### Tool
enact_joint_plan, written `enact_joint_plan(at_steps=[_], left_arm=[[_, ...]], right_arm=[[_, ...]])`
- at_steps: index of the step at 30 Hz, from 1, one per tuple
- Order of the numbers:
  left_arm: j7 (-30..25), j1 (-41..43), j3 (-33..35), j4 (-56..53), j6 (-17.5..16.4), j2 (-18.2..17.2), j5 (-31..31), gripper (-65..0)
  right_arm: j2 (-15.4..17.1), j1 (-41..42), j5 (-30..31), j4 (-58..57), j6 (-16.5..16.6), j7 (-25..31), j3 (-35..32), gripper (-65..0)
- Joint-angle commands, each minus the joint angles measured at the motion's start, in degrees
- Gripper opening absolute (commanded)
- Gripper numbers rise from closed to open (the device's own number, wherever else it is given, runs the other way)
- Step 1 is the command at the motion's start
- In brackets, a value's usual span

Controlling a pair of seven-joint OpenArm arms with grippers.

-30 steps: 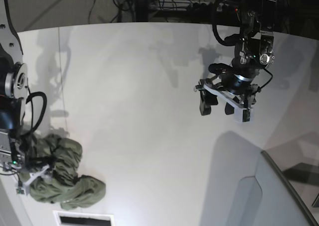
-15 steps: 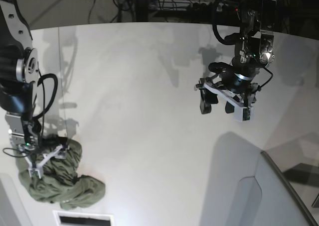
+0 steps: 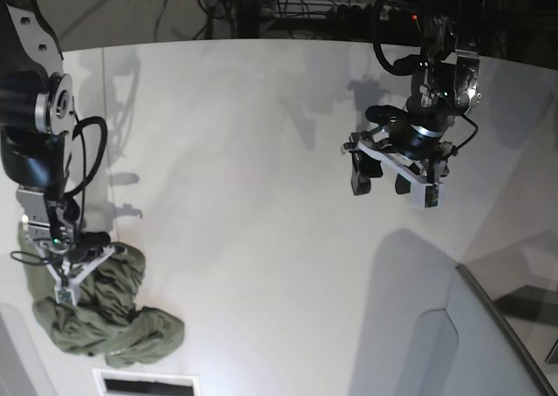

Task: Layout the t-shirt on the table in an organized manner, then fold the t-shirt properly
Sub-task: 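Grasp the t-shirt with the right gripper and drag it across the table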

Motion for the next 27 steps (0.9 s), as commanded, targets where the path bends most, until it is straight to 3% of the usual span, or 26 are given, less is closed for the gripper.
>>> enact_joint_plan(at_steps=[1, 9, 16, 20, 24, 27], left_arm=[[-1.1, -0.4, -0.2, 1.1, -0.4, -0.4, -0.3, -22.4], [-1.1, -0.5, -0.2, 1.2, -0.4, -0.4, -0.3, -22.4], [-1.0, -1.0, -0.2, 0.9, -0.4, -0.4, -0.2, -22.4], [-1.0, -1.1, -0.3, 0.8, -0.4, -0.9, -0.2, -22.4], [-1.0, -1.1, -0.3, 0.8, -0.4, -1.3, -0.2, -22.4], [-1.0, -1.1, -0.3, 0.8, -0.4, -1.9, -0.2, -22.4]], right_arm=[[0.6, 2.0, 0.1, 0.9, 0.0, 1.1, 0.0, -65.0], [-1.0, -3.5, 0.3, 4.2, 0.4, -1.8, 0.0, -65.0], [-5.3, -16.1, 0.1, 22.6, 0.4, -5.1, -0.1, -65.0], [-7.7, -22.5, 0.1, 33.7, 0.4, -12.1, -0.1, -65.0], [-10.1, -30.0, 0.1, 45.4, 0.5, -15.7, -0.4, -65.0], [-10.7, -35.9, 0.3, 53.9, 0.5, -17.5, -4.8, -65.0]])
